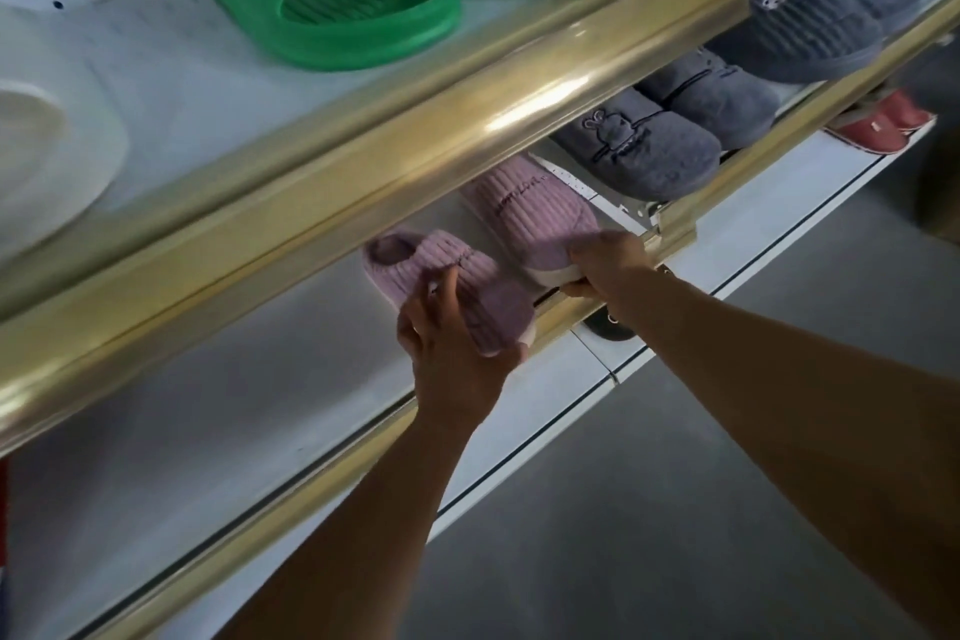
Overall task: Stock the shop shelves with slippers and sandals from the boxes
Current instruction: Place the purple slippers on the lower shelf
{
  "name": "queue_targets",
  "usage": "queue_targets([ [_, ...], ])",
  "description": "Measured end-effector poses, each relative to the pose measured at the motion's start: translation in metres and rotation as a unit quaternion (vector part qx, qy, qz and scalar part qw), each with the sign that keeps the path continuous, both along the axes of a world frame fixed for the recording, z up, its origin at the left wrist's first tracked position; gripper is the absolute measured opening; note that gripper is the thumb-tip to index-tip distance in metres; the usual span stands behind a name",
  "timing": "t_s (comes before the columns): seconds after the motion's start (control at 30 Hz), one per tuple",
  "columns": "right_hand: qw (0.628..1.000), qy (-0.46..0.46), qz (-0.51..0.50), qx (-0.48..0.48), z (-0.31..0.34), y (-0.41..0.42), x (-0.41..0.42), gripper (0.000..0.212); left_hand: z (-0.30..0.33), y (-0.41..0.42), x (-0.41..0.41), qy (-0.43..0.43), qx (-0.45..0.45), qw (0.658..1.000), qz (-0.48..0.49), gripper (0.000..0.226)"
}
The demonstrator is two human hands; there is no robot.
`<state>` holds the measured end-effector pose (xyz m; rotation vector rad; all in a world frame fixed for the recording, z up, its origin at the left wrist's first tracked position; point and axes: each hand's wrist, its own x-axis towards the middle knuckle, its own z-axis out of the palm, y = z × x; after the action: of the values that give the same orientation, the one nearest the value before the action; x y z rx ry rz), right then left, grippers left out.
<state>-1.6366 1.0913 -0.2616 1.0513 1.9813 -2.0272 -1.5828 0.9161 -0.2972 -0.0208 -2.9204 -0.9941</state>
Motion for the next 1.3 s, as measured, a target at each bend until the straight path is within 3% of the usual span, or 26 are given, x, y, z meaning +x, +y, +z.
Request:
queue_targets([
  [0.07, 0.998, 0.016, 0.007, 0.060, -0.008, -0.002, -0.004, 0.042, -0.003, -0.001, -0.003, 0.016, -0.002, 1.000, -0.005, 0.110],
  [0.2, 0.993, 0.017, 0.023, 0.116, -0.019, -0.004, -0.012, 0.018, 0.000, 0.000, -0.008, 0.015, 0.008, 1.000, -0.004, 0.108],
  [0.4, 0.981, 0.011, 0.102, 0.163, -0.035, 0.001, -0.015, 0.038, 0.002, 0.003, -0.013, 0.006, 0.007, 1.000, 0.024, 0.104],
  [0.53, 0.985, 0.047, 0.122, 0.110, -0.034, 0.021, 0.017, 0.053, 0.017, 0.019, 0.000, -0.044, 0.060, 0.995, 0.072, 0.119],
  [0.73, 0.992, 0.078, 0.087, 0.047, -0.005, 0.087, 0.098, 0.028, 0.049, 0.098, 0.041, -0.072, 0.194, 0.969, 0.131, 0.063],
  [0.9, 0.997, 0.065, 0.033, 0.030, 0.016, 0.168, 0.163, 0.023, 0.073, 0.182, 0.083, -0.214, 0.401, 0.876, 0.160, 0.030],
  [1.03, 0.998, 0.056, -0.017, 0.005, 0.031, 0.249, 0.214, 0.024, 0.093, 0.269, 0.123, -0.284, 0.427, 0.851, 0.111, 0.018],
  [1.3, 0.992, 0.001, -0.123, -0.007, 0.042, 0.445, 0.346, 0.018, 0.091, 0.467, 0.212, -0.406, 0.390, 0.826, -0.016, 0.009],
])
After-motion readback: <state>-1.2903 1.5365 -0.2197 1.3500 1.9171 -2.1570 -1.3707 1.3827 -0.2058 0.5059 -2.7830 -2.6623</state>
